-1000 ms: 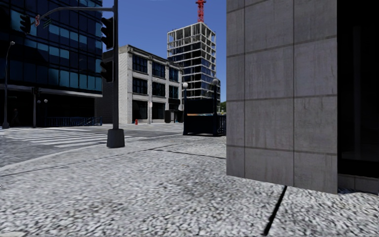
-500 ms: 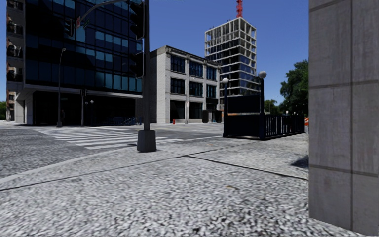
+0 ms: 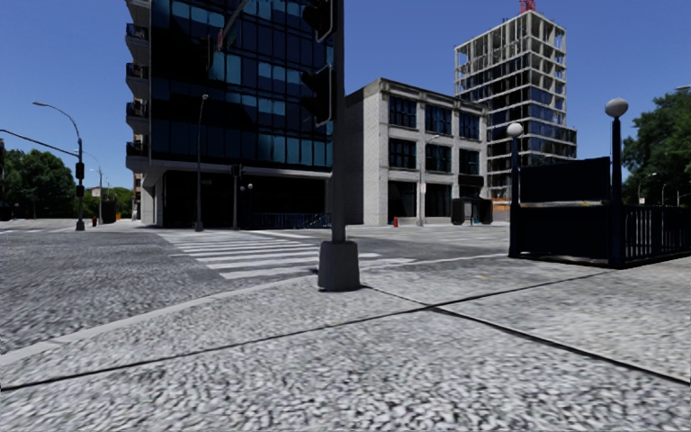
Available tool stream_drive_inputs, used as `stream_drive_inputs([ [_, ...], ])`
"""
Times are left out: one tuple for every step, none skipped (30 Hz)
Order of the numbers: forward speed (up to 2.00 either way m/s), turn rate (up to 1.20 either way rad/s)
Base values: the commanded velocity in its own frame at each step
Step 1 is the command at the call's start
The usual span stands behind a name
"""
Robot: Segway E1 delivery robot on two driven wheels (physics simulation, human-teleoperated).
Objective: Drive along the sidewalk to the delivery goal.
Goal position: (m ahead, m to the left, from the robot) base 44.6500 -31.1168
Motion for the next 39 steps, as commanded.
stream_drive_inputs([
  [2.00,0.60],
  [2.00,0.60],
  [2.00,0.60],
  [2.00,0.60],
  [2.00,0.59],
  [2.00,0.59],
  [2.00,0.59],
  [2.00,0.58],
  [2.00,0.58],
  [2.00,0.57],
  [2.00,0.56],
  [2.00,0.53],
  [2.00,0.53],
  [2.00,0.52],
  [2.00,0.52],
  [2.00,0.52],
  [2.00,0.52],
  [2.00,0.49],
  [2.00,0.00],
  [2.00,0.00],
  [2.00,0.00],
  [2.00,0.00],
  [2.00,0.00],
  [2.00,0.00],
  [2.00,0.00],
  [2.00,0.00],
  [2.00,0.00],
  [2.00,0.00],
  [2.00,0.00],
  [2.00,0.00],
  [2.00,0.00],
  [2.00,0.00],
  [2.00,0.00],
  [2.00,-0.15],
  [2.00,-0.15],
  [2.00,-0.24],
  [2.00,-0.27],
  [2.00,-0.35],
  [2.00,-0.35],
])
